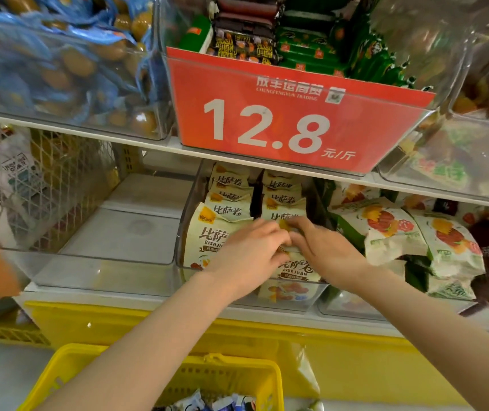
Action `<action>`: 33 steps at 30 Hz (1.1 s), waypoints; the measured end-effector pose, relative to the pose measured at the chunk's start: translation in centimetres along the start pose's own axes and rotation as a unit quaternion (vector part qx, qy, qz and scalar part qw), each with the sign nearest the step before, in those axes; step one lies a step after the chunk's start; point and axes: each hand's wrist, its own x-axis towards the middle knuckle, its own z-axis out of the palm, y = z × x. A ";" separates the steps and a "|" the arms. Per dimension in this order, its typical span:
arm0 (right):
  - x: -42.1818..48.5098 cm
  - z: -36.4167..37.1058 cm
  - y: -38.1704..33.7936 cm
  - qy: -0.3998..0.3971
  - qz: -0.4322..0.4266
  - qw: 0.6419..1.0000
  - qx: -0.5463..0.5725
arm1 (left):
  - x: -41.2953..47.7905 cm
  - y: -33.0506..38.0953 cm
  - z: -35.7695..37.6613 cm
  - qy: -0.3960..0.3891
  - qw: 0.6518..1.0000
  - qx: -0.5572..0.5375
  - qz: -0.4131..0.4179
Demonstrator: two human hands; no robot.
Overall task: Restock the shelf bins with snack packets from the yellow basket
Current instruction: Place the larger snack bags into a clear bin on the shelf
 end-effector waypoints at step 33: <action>11.0 -0.5 -5.4 -0.081 -0.068 0.989 0.107 | -1.1 -7.3 -3.1 -0.059 0.987 0.129 -0.081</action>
